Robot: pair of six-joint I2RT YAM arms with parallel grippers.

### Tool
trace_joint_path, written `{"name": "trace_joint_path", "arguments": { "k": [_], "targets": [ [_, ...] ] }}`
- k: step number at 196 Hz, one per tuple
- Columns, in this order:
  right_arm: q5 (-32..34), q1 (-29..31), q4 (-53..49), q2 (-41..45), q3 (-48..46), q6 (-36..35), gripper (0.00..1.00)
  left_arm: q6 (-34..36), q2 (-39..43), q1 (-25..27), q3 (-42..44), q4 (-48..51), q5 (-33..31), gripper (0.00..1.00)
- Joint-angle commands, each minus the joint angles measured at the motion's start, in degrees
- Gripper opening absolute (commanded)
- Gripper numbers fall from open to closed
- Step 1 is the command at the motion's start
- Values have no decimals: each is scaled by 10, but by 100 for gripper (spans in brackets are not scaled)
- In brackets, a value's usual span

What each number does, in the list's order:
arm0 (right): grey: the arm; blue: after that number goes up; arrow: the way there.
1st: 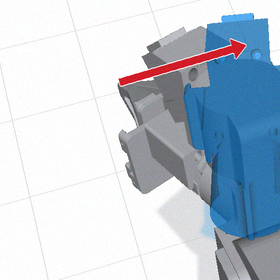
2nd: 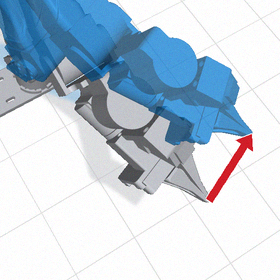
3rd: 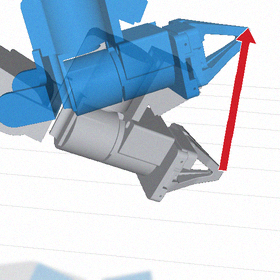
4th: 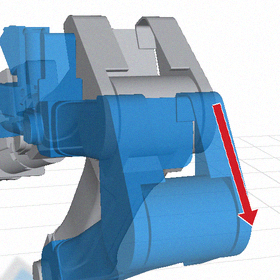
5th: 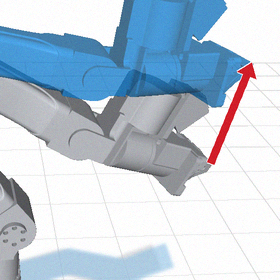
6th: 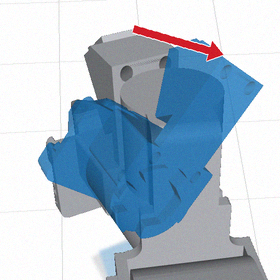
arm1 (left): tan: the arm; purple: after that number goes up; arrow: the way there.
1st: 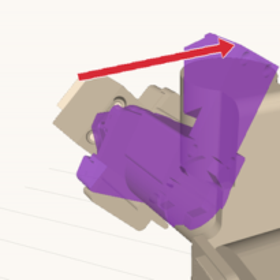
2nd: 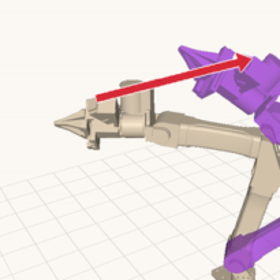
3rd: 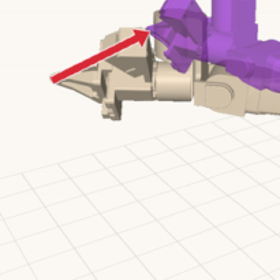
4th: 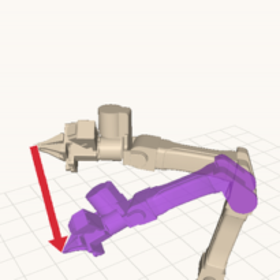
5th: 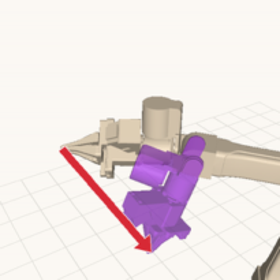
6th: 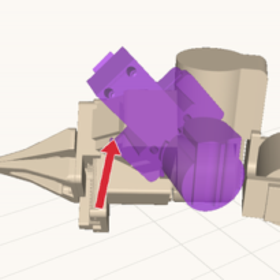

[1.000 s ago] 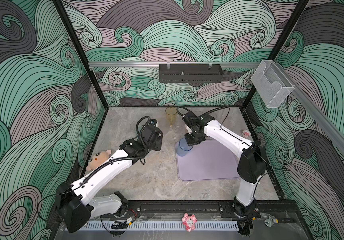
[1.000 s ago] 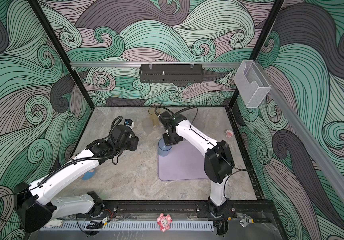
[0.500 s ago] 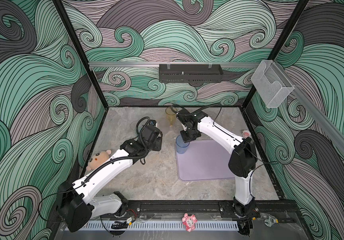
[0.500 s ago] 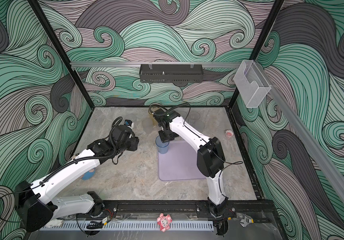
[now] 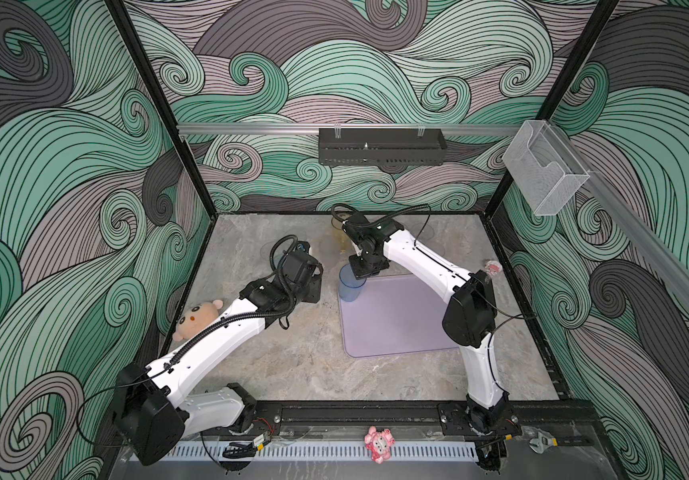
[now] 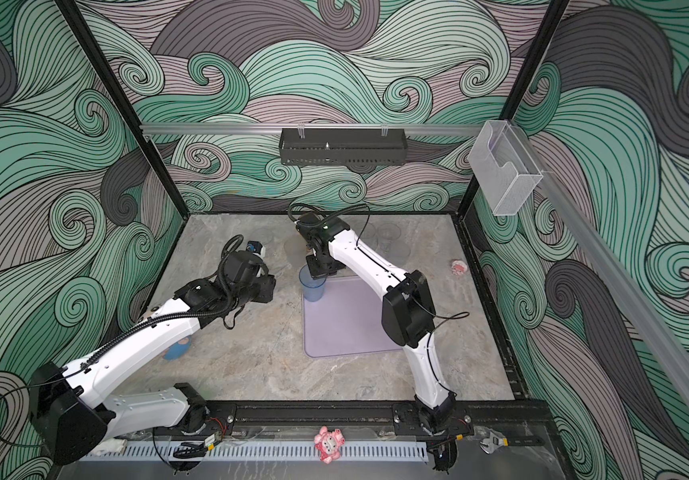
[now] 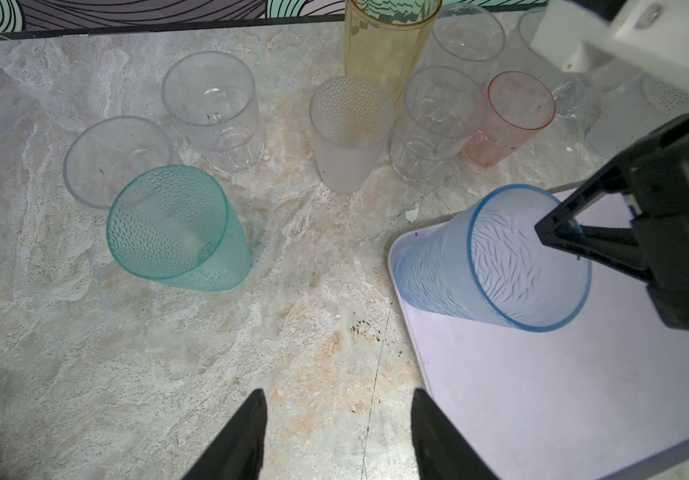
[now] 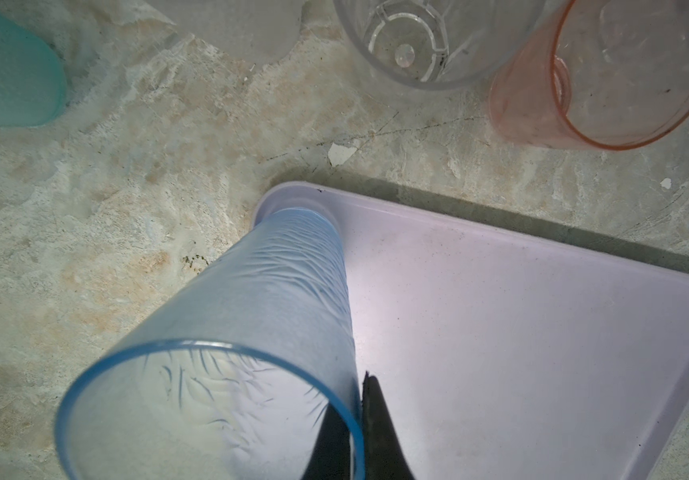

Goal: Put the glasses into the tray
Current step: 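Lower the blue cup upright onto the tray corner with the right gripper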

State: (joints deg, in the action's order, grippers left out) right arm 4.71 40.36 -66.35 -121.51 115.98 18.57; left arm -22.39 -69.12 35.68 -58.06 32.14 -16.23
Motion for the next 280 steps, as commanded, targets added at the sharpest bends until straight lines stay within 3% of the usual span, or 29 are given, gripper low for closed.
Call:
{"name": "trace_joint_path", "arguments": {
  "k": [1,184,240,280],
  "targets": [
    [-10,4,-7,10,-10,-15,0,-7,14,-8,5,0,4,58],
    [47,11,-48,-9,17,-53,0,-16,-16,-16,3,-3,21,57],
    [6,12,-41,8,21,-43,23,-5,-22,-21,-16,5,15,57],
    [-63,-6,-18,53,8,-28,40,17,-25,-42,-48,21,10,58]
  ]
}}
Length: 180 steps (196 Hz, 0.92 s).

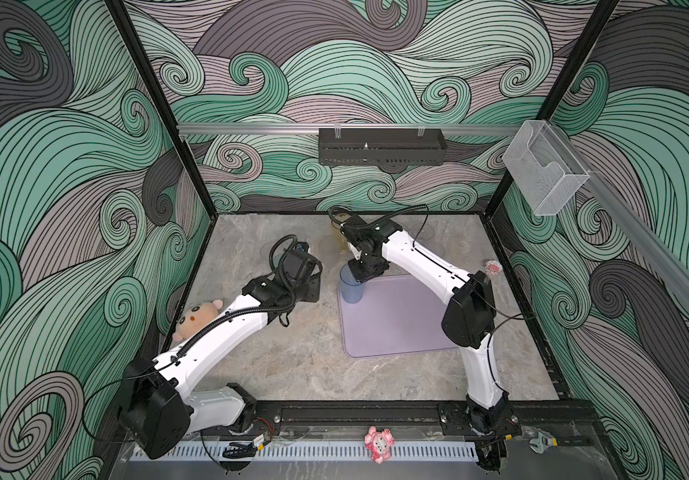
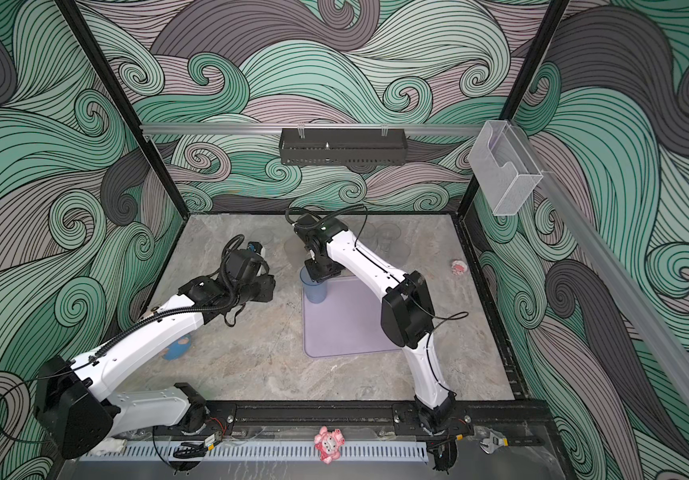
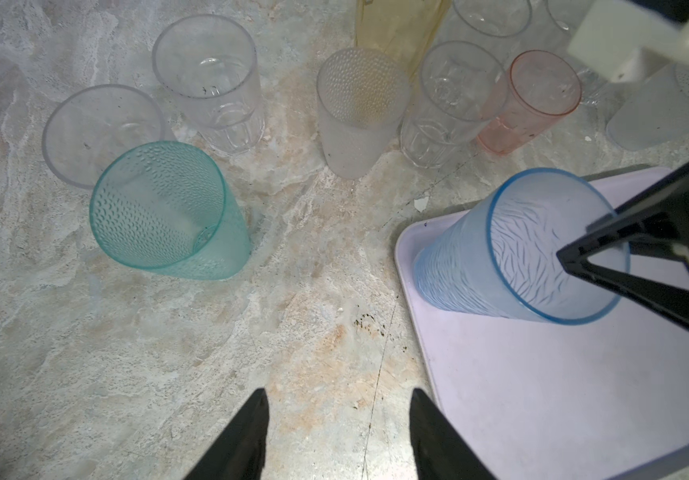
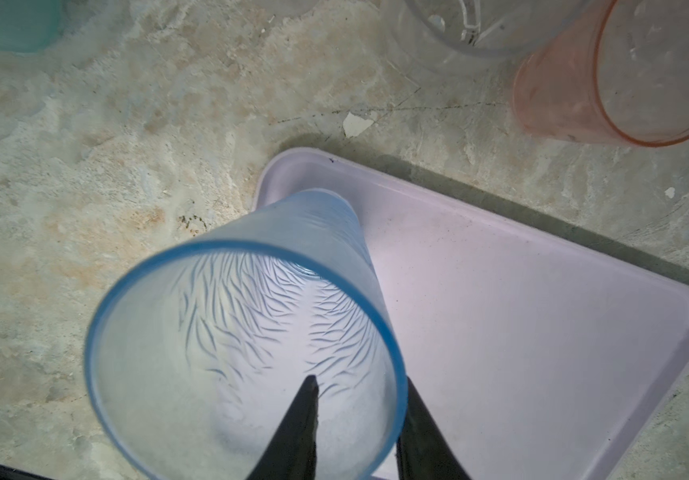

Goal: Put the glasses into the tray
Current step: 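Lower the blue cup upright onto the tray corner with the right gripper, then open the right gripper and move it toward the yellow cup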

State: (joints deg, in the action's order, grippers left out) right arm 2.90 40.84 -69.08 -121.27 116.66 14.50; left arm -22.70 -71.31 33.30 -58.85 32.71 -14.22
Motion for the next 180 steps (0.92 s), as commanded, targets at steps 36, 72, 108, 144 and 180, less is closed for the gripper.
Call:
{"name": "trace_joint_path", "arguments": {
  "k": [36,72,108,144,180],
  "targets": [
    [-51,-28,61,116,-56,31,47,35,-23,-66,-86,30,28,59],
    [-69,-55,141,193,-168,64,48,41,-41,-99,-106,34,46,59],
    [-79,-85,187,209,-197,105,49,27,-34,-111,-83,22,43,58],
    [-70,-102,235,185,-176,166,53,3,-18,-109,-22,1,114,58],
    [-46,-108,263,112,-97,214,62,-6,6,-105,58,-89,152,59]
  ]
}}
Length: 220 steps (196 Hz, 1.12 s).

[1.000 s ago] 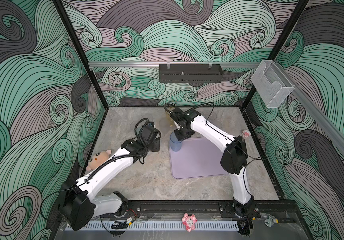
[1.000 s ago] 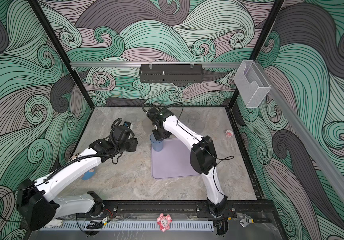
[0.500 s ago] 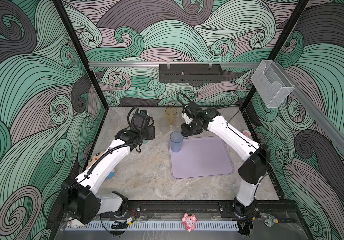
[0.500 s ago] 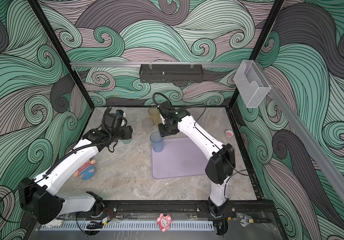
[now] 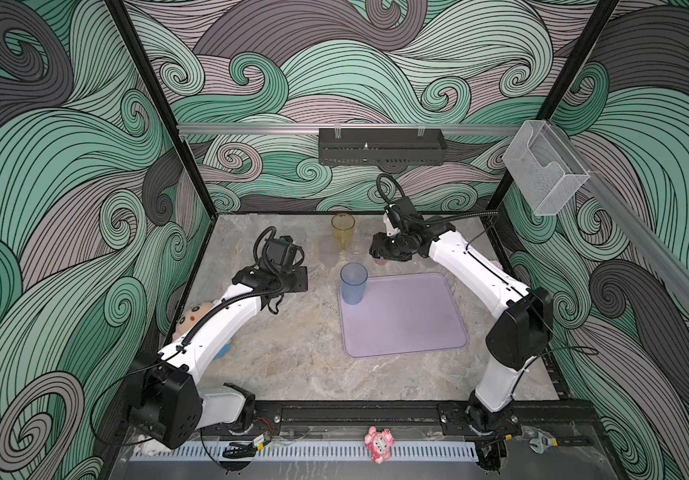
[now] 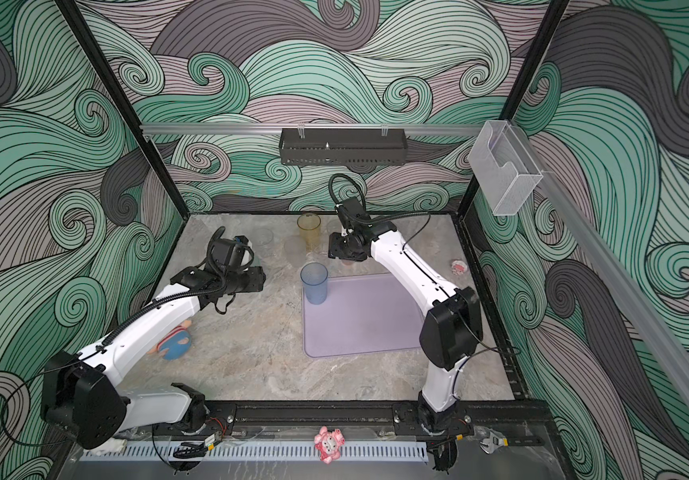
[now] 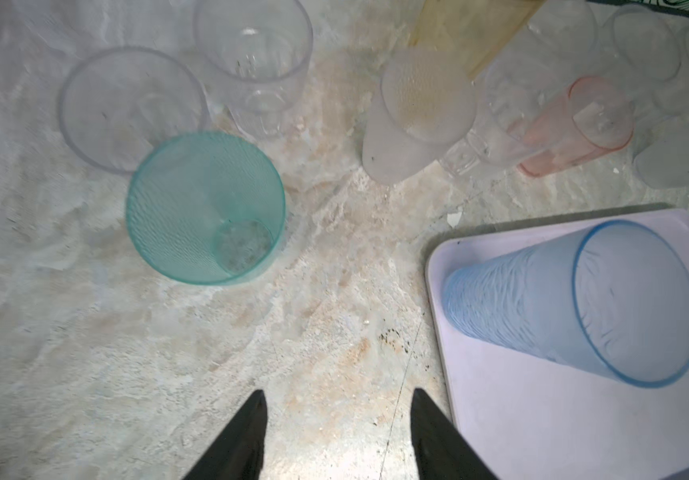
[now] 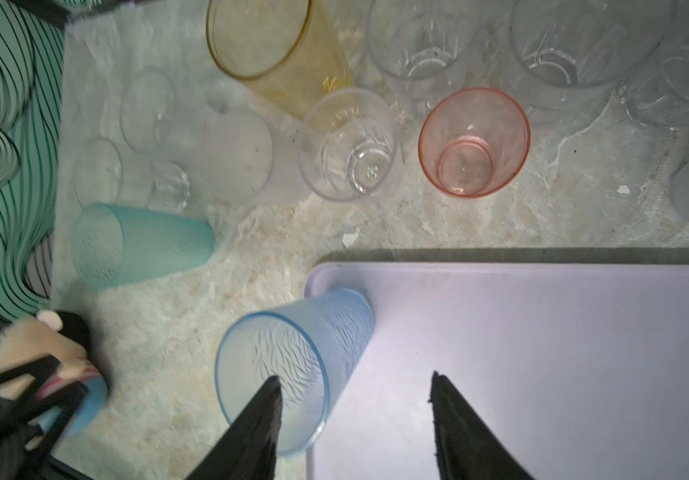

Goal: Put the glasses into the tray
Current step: 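Open the right gripper and move it toward the yellow cup, then lower the right gripper into the yellow cup and grasp its rim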

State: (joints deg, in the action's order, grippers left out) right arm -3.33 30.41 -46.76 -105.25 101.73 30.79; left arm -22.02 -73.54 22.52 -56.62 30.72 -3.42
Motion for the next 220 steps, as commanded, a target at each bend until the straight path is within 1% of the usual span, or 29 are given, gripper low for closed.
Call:
{"name": "trace_joint_path", "arguments": {
  "k": [1,17,44,72,93,129,166,220],
  "targets": [
    [16,-4,40,-50,55,53,62,-12,29,3,38,-72,45,59],
    [24,-4,43,-82,90,70,63,4,40,6,66,-99,51,60],
    [72,-4,57,-135,143,71,63,21,67,8,105,-138,43,61],
    [76,-3,39,-223,265,32,62,16,71,10,119,-151,49,61],
    [84,-4,7,-298,357,20,62,14,58,13,118,-148,58,61],
    [85,-3,-9,-388,470,4,61,16,46,16,114,-142,56,60],
    [86,0,14,-413,484,-16,57,14,45,16,117,-149,49,59],
    [87,-4,16,-419,478,-11,46,9,40,16,113,-138,44,58]
  ]
}}
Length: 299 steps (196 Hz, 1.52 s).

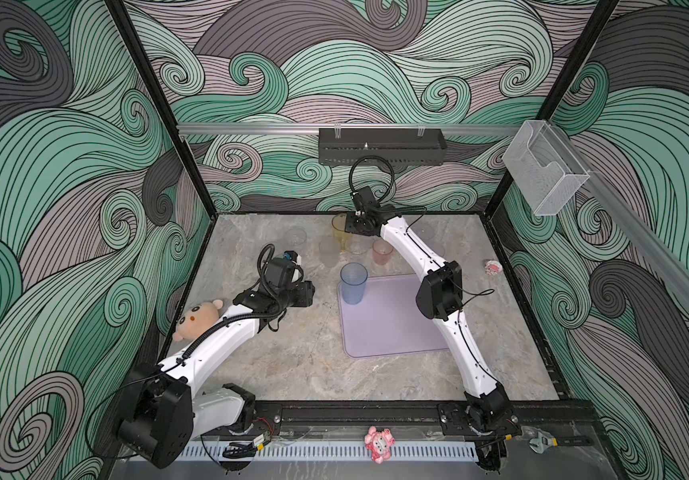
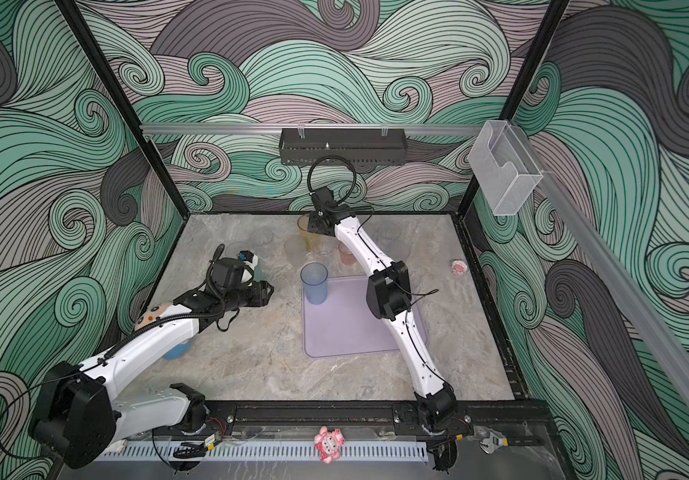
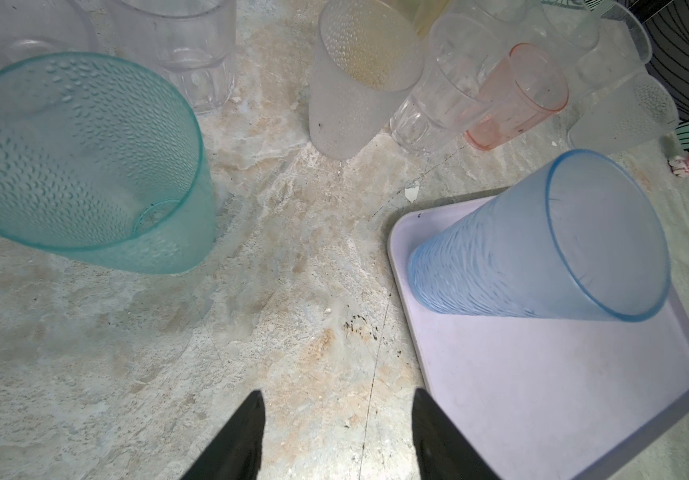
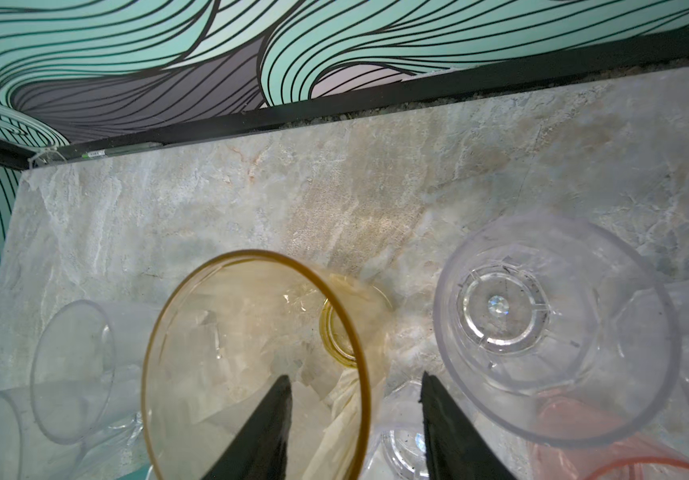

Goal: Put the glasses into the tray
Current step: 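Lower the right gripper into the yellow cup and grasp its rim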

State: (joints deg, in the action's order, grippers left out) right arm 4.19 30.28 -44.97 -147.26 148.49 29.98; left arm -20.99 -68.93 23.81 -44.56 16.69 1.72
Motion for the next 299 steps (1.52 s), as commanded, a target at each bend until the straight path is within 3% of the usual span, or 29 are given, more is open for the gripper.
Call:
{"name": "trace_joint_path", "arguments": {
  "k": [1,52,131,204,299],
  "targets": [
    [12,-3,-2,1,11,-2,46,-1,-6,4,-8,3,-9,58],
    [-2,-2,6,-6,7,3,30,0,5,4,-8,10,-39,57],
    [13,-2,0,39,-12,-32,10,-5,9,4,-5,0,-31,55],
    [2,-1,-1,119,-54,-44,5,-6,8,4,-6,-10,-19,55],
    [-29,-1,34,265,-192,-26,2,-5,50,7,-6,-12,-13,54]
  ]
}}
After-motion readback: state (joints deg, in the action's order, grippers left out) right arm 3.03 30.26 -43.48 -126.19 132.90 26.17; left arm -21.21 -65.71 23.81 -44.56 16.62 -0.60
